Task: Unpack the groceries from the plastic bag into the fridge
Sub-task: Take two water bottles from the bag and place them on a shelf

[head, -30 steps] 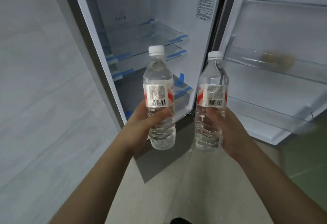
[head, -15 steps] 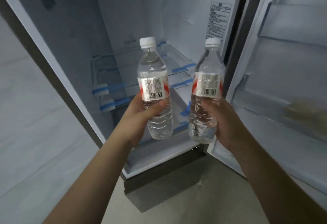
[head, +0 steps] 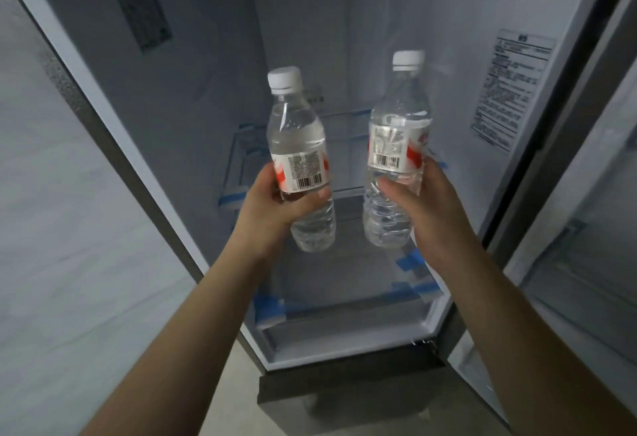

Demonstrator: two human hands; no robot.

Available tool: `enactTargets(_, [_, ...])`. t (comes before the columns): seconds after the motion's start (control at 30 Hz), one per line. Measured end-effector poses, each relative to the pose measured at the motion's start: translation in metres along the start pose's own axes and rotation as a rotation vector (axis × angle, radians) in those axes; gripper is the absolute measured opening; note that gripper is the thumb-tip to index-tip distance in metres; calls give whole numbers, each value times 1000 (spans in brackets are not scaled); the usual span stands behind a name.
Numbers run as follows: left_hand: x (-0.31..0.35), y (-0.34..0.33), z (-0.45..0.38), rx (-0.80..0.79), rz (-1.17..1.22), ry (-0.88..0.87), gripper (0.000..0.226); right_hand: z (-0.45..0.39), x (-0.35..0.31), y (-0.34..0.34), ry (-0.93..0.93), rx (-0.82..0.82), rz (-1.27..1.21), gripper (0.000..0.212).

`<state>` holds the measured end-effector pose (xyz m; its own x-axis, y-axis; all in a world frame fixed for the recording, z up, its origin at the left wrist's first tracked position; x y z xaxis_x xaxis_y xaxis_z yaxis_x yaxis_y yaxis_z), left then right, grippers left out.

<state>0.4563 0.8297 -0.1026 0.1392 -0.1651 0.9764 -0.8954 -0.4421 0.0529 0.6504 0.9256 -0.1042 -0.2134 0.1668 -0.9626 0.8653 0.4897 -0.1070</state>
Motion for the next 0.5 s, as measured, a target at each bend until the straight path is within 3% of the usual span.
enactTargets(0.13, [2,24,-28,82,-38,-14,59,-33,2,-16,31,-30,48,51])
enactTargets(0.3, [-13,55,-64,204,-46,17,68,-72,0,-31,82,-13,132,56])
enactTargets(0.5, [-23,71,-102,237,-27,18,48,-113,8,-52,85,44,146,55])
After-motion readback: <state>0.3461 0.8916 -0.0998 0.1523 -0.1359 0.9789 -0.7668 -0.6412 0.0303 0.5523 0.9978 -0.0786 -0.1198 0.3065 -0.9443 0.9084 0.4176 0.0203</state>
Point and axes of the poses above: each hand's wrist, its own z-axis away from the middle knuckle, its own y-axis out of the back of the hand, x = y × z, the point moved 10 cm from there along -z, towards the middle knuckle, and after that the axes turned 1 degree about -z, right-handed, at the moved point
